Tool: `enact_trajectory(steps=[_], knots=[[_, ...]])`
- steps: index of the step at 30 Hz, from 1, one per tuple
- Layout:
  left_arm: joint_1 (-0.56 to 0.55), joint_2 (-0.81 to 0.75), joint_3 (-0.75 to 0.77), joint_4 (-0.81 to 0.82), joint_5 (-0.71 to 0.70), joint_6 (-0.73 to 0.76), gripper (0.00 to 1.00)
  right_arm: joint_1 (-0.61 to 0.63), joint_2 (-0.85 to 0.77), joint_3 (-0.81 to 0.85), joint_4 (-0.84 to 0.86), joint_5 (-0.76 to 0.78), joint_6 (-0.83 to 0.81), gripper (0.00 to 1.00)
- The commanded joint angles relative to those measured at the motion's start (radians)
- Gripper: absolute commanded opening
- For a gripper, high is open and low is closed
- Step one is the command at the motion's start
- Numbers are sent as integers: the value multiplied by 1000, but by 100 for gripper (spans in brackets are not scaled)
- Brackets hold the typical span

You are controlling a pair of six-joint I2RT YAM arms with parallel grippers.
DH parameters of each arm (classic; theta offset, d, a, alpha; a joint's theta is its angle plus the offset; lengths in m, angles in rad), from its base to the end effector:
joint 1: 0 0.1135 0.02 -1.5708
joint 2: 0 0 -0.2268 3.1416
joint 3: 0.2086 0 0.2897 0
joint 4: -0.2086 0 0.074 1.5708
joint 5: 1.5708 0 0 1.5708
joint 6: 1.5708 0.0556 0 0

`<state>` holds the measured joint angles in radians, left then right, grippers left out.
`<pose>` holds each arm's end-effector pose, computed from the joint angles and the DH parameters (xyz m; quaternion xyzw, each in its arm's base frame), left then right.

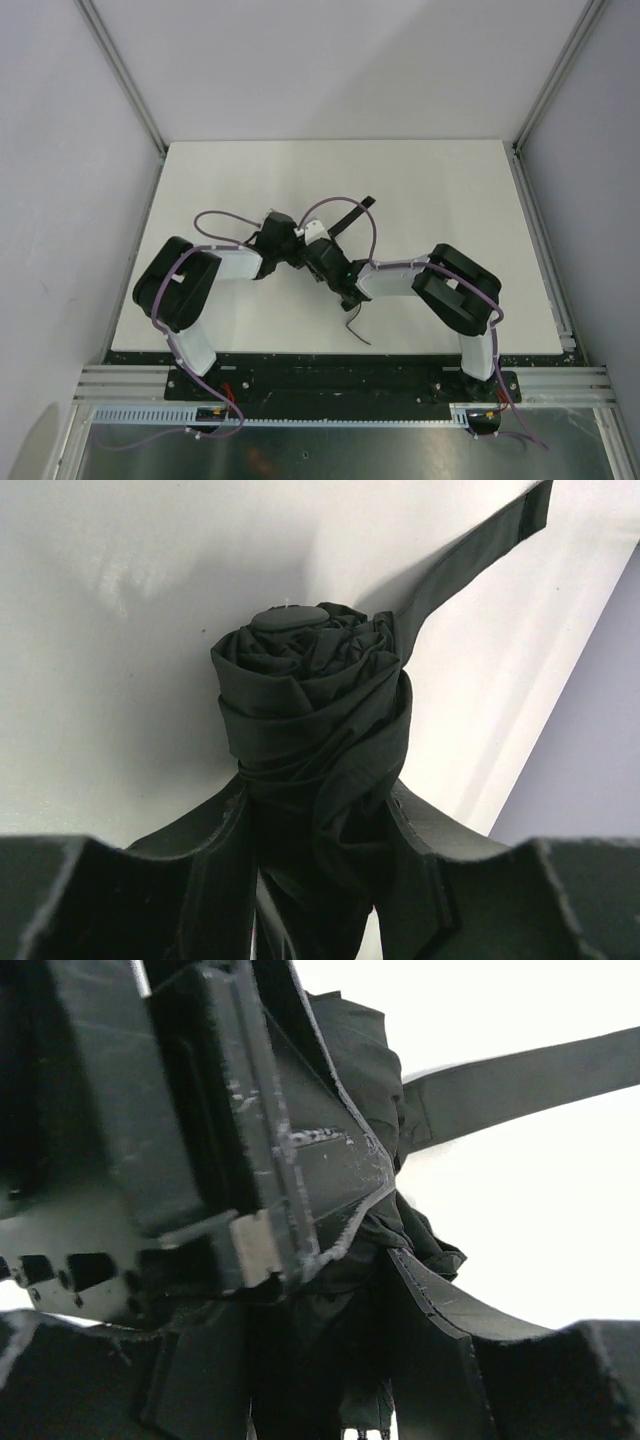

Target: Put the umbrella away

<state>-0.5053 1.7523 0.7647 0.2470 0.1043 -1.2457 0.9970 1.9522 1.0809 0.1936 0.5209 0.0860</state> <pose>0.3144 -0.1806 0.0458 -0.3110 0.8595 -0.3398 0.2214 0.2556 0.3444 0.0691 -0.2835 0.8316 0.0160 0.4773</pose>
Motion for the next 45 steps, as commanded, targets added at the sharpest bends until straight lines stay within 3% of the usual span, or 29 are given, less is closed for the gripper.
enact_trajectory(steps=[1, 4, 8, 21, 26, 30, 35, 40, 45], knots=[[-16, 46, -50, -273, -5, 69, 26, -113, 19, -62, -79, -266, 126, 0], [-15, 57, -45, -273, -8, 87, 42, -175, -27, -119, -30, -433, 177, 0], [-15, 73, -42, -266, -9, 104, 51, -265, -61, -164, 21, -622, 253, 0], [-22, 138, -29, -253, 9, 110, 56, -438, -12, -224, 311, -1107, 551, 0], [-24, 160, -16, -229, 12, 116, 51, -462, 38, -240, 407, -1188, 627, 0], [-27, 179, -28, -189, 22, 117, 34, -432, -3, -237, 307, -1096, 544, 3], [-27, 184, -71, -137, 30, 112, 12, -355, -117, -195, 93, -875, 385, 42], [-27, 175, -93, -120, 36, 100, 5, -227, -138, -71, -138, -556, 247, 68], [-26, 158, -93, -116, 37, 101, 4, -120, -30, 40, -330, -223, 197, 74]])
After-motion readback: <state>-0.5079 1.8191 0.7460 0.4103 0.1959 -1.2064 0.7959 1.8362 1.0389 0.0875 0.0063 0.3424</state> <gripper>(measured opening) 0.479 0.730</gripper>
